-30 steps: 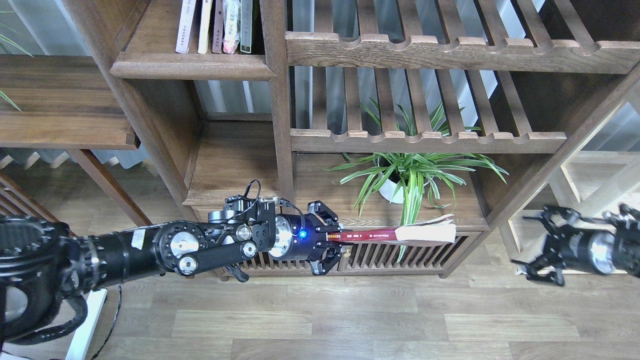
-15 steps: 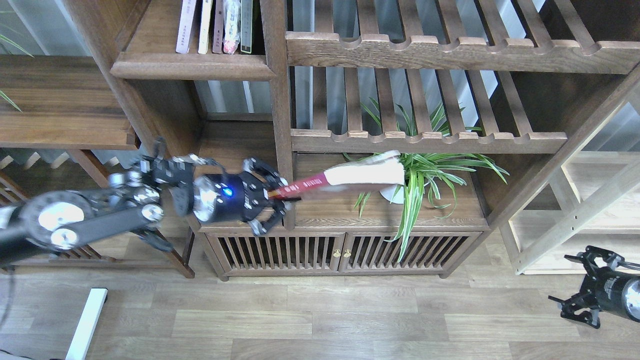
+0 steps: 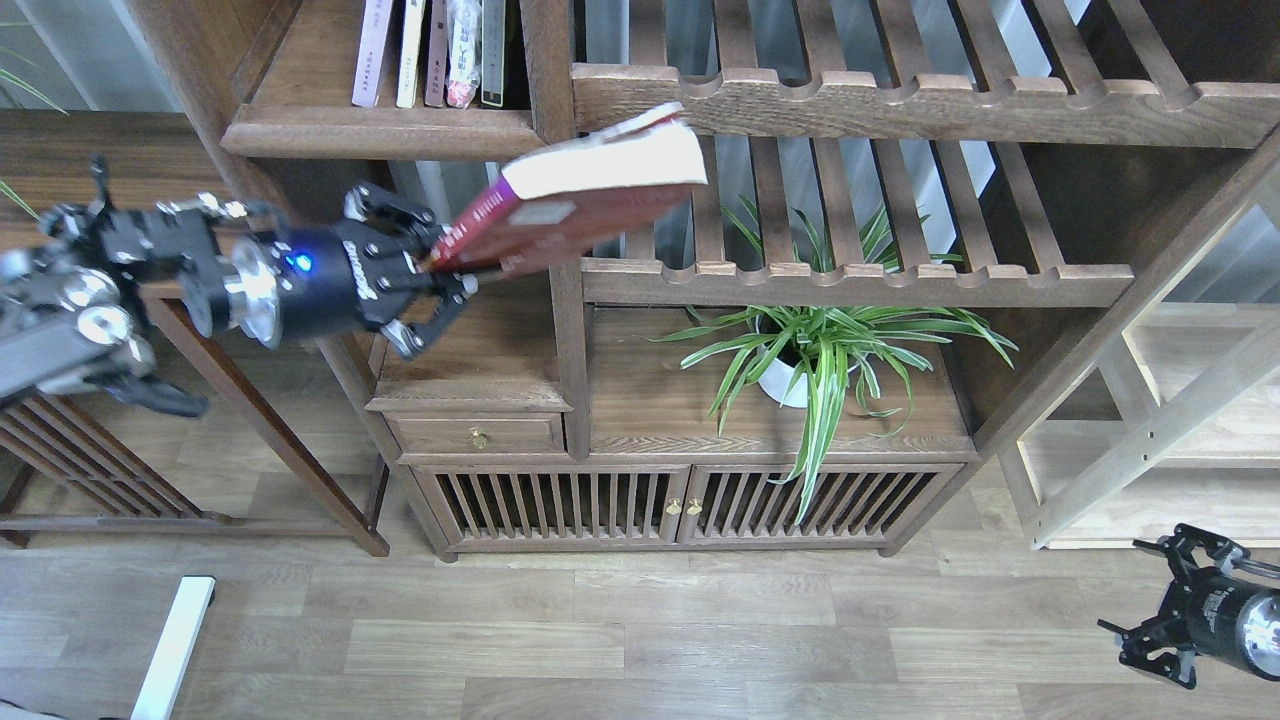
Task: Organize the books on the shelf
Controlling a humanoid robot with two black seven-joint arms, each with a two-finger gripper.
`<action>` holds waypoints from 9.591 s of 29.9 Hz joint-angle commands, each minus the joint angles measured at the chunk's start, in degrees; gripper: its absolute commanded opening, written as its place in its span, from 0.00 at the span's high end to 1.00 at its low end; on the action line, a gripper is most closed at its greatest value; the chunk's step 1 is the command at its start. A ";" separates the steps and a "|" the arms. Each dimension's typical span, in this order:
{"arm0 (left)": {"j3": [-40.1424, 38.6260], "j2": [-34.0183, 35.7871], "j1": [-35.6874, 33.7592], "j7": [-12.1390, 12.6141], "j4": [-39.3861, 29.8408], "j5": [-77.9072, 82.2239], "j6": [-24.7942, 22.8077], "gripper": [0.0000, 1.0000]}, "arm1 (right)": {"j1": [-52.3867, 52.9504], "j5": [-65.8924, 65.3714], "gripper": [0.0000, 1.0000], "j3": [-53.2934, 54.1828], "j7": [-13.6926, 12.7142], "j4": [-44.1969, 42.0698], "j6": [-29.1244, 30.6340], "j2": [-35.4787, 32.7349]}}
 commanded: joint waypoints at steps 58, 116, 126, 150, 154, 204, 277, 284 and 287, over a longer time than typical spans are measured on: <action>-1.93 3.12 -4.07 7.56 7.64 -23.76 30.61 1.00 | -0.20 0.54 0.01 -0.62 0.00 -1.65 -0.01 3.13; 12.67 -24.22 -13.05 6.95 36.04 -23.32 40.63 1.00 | -0.82 0.45 0.01 -0.53 0.00 -1.65 -0.01 3.48; 12.76 -27.03 -12.79 6.77 40.34 -23.32 40.63 1.00 | -0.82 0.45 0.01 -0.53 0.00 -1.65 -0.01 3.48; 11.71 -27.03 -13.22 7.65 40.52 -24.11 40.90 0.78 | -0.91 0.45 0.01 -0.53 0.00 -1.65 -0.01 3.39; 11.09 -27.03 -13.40 7.74 40.52 -24.19 40.98 0.66 | -0.91 0.45 0.01 -0.53 0.00 -1.65 -0.01 3.39; 11.09 -25.10 -15.07 10.99 33.93 -24.46 41.16 0.64 | -0.91 0.45 0.01 -0.44 0.00 -1.65 -0.01 3.31; 13.11 -5.94 -17.88 14.77 7.21 -28.24 42.65 0.56 | -2.23 0.45 0.01 -0.79 0.00 -1.04 -0.97 3.75; 14.43 -2.08 -17.88 14.77 1.33 -28.41 42.57 0.56 | -2.31 0.45 0.01 -0.79 0.00 -1.03 -0.97 3.57; 14.95 0.56 -17.71 14.77 -2.10 -29.03 41.86 0.56 | -2.66 0.45 0.01 -0.79 0.00 -1.12 -0.97 3.48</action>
